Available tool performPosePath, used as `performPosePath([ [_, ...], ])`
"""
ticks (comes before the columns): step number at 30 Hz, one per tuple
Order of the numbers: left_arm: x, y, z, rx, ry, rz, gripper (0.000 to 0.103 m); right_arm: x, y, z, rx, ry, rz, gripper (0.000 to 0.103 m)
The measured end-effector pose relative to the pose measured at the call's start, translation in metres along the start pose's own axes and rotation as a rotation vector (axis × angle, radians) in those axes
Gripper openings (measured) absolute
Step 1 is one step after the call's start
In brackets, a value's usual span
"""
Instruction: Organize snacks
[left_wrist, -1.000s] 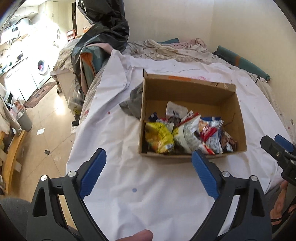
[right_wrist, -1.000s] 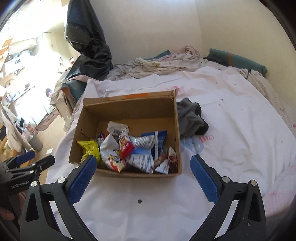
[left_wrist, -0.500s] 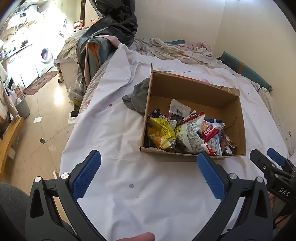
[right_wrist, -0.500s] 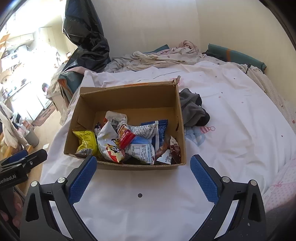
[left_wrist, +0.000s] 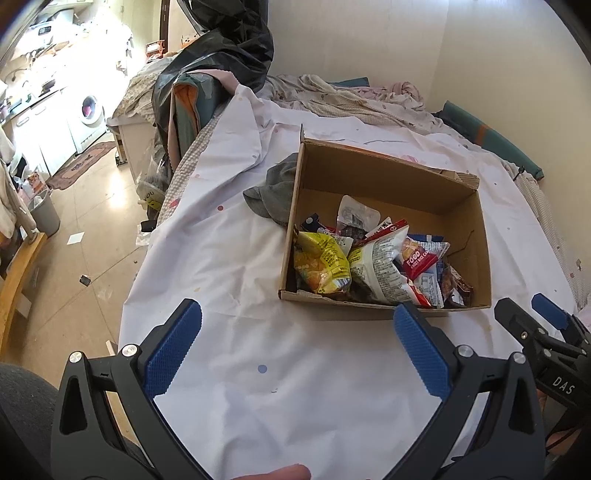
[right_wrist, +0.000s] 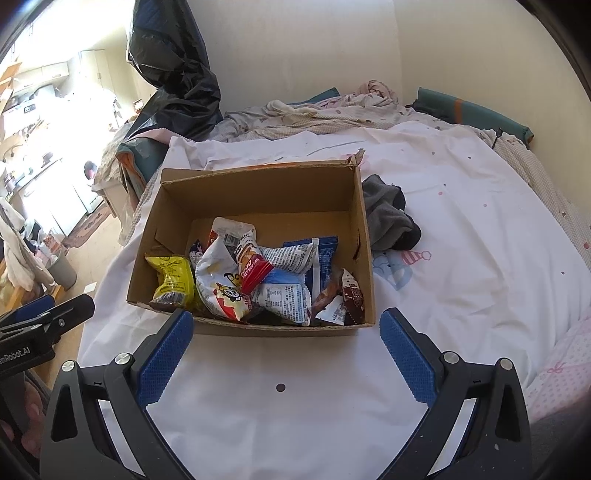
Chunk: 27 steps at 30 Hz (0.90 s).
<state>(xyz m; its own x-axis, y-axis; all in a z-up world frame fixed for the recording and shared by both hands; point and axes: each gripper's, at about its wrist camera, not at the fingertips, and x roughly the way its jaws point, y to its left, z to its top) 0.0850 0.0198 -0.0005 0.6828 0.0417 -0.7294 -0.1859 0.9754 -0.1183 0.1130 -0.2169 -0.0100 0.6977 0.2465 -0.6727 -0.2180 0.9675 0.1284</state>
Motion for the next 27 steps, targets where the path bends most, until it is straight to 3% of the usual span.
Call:
performPosePath([
  [27, 0.0007, -0.0003, -0.0012, 0.002, 0.005, 0.001, 0.103, 0.0013, -0.0061, 0.0025, 0.027, 0.000, 0.007, 0.103],
])
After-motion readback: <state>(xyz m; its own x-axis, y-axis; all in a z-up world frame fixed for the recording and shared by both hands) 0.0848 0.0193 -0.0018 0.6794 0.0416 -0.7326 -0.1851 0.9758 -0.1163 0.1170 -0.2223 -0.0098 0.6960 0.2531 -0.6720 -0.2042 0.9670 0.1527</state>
